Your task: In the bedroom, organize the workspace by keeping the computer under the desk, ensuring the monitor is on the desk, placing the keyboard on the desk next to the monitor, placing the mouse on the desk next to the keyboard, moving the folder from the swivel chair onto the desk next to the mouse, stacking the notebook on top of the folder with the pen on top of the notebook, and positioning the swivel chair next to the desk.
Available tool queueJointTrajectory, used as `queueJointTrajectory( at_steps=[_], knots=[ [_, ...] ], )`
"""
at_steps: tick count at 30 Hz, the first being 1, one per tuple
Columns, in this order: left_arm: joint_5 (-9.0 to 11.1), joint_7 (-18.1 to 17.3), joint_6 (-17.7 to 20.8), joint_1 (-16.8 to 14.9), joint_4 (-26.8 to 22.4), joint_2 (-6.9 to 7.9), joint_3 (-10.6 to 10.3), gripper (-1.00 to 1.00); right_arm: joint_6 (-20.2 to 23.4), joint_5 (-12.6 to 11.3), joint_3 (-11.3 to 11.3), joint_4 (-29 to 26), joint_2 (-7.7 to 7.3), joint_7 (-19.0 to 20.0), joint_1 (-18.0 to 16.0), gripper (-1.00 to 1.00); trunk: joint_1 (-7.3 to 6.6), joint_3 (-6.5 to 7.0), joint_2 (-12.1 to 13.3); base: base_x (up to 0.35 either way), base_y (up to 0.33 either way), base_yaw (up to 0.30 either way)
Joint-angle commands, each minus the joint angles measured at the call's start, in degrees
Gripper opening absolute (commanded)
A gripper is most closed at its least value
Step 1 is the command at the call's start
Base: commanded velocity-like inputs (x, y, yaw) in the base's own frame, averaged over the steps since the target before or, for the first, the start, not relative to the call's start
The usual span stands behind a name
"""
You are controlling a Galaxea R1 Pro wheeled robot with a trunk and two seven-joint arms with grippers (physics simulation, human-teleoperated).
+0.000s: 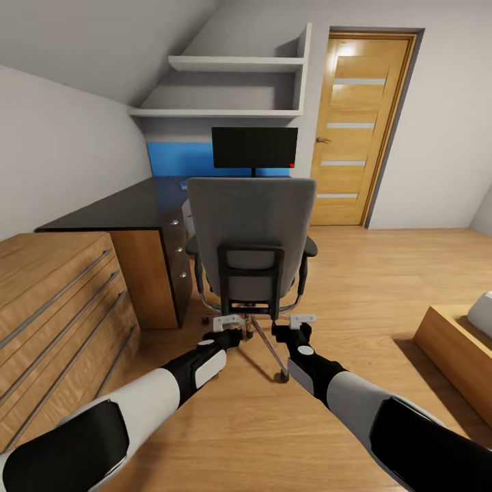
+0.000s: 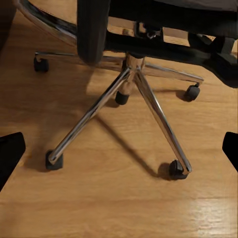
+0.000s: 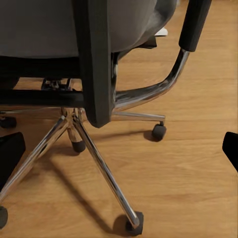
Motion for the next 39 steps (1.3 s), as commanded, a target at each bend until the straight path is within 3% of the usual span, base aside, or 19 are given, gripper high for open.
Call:
queueJointTrajectory(
  at_steps=[1,11,33,39],
  knots=[
    [0.49,0.61,-2.95,-0.09,0.11,0.47,-0.68,1.0,-0.21,-0.4,0.54,0.09,0.03,-0.25,-0.05,1.0,-0.01,-0.06,-0.02,0.0,0.0,0.0],
    [0.7,0.78,-5.56,-0.11,0.28,0.77,-0.89,1.0,-0.26,-0.56,0.57,0.17,0.04,-0.05,-0.05,1.0,-0.01,-0.06,-0.02,0.0,0.0,0.0],
    [0.75,0.51,-5.75,-0.11,0.46,0.73,-0.97,1.0,-0.39,-0.31,0.73,-0.05,0.06,0.24,0.19,1.0,-0.01,-0.06,-0.02,0.066,0.0,0.0],
    [0.75,0.57,-5.75,-0.11,0.46,0.73,-0.98,1.0,-0.4,-0.25,0.75,-0.08,0.71,0.25,0.21,1.0,-0.01,-0.06,-0.02,0.158,0.0,0.0]
  ],
)
